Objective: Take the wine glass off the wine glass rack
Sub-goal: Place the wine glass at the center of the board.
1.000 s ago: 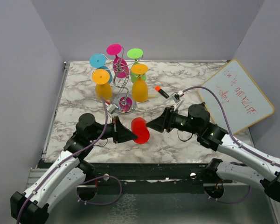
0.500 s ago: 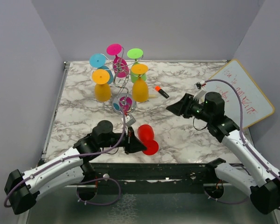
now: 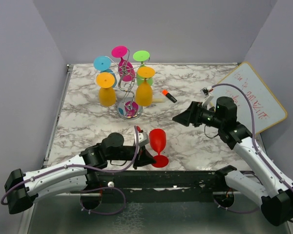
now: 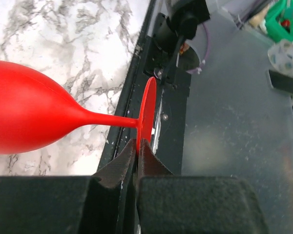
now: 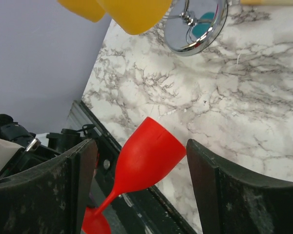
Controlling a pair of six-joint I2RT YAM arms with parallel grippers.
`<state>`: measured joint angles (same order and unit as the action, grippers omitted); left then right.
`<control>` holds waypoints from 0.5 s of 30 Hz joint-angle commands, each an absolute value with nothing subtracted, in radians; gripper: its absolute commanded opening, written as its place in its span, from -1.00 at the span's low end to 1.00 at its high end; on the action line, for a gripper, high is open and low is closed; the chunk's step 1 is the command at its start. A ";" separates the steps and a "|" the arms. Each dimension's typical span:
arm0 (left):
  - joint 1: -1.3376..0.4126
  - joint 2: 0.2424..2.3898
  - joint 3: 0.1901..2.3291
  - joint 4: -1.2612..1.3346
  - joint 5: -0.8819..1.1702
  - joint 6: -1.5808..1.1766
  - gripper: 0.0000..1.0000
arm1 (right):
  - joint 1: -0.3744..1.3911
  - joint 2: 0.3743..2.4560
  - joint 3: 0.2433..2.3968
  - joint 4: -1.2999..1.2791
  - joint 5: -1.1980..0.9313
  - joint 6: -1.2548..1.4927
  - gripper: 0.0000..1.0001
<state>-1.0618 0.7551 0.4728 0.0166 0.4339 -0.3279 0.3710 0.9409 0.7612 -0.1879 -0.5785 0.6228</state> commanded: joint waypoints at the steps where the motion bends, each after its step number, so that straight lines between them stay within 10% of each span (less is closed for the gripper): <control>1: -1.102 0.682 0.436 0.020 0.477 -0.108 -1.00 | 0.364 0.856 0.783 -0.273 -0.499 0.520 0.62; 15: -1.113 0.701 0.474 -0.023 0.664 0.211 -1.00 | 0.364 1.023 0.832 -0.219 -0.901 0.435 0.66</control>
